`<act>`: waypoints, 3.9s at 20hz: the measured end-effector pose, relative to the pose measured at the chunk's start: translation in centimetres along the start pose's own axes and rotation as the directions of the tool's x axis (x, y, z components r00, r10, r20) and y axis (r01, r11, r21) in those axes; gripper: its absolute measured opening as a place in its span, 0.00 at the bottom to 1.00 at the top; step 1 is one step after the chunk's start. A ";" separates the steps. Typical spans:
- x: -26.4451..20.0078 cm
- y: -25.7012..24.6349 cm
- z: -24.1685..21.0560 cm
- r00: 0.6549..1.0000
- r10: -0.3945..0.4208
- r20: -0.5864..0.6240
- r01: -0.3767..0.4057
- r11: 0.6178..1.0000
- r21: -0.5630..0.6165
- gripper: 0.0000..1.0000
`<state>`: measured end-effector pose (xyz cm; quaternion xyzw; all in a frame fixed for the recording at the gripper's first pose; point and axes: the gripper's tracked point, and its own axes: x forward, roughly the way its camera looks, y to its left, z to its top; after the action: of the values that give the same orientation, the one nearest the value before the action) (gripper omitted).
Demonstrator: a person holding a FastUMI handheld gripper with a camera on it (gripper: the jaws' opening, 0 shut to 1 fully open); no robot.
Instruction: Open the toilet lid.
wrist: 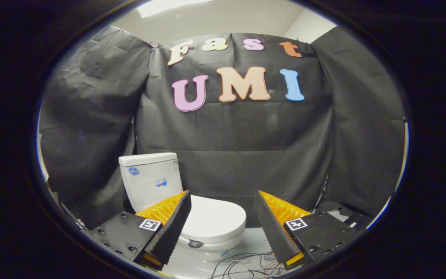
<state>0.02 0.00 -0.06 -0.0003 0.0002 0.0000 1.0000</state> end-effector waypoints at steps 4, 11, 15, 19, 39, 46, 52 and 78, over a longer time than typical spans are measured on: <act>-0.1 -0.1 0.0 1.000 -0.001 0.000 0.001 1.000 0.002 1.00; 0.0 0.0 0.1 1.000 -0.001 0.001 0.001 1.000 0.001 1.00; 0.0 0.0 0.1 1.000 -0.001 0.002 0.001 1.000 0.001 1.00; 0.0 0.0 0.1 1.000 0.001 0.000 -0.001 1.000 0.000 1.00; 0.7 0.2 -0.7 1.000 0.008 -0.011 -0.008 1.000 -0.004 1.00; 4.9 0.8 -0.3 1.000 0.020 -0.020 -0.020 1.000 -0.018 1.00; 7.3 3.1 -1.1 0.994 0.090 -0.057 -0.093 0.994 -0.052 1.00; 15.2 18.3 -1.7 0.981 0.037 0.191 -0.115 0.903 0.413 0.91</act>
<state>15.24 18.32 -1.78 0.2159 -0.0892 0.0391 0.9715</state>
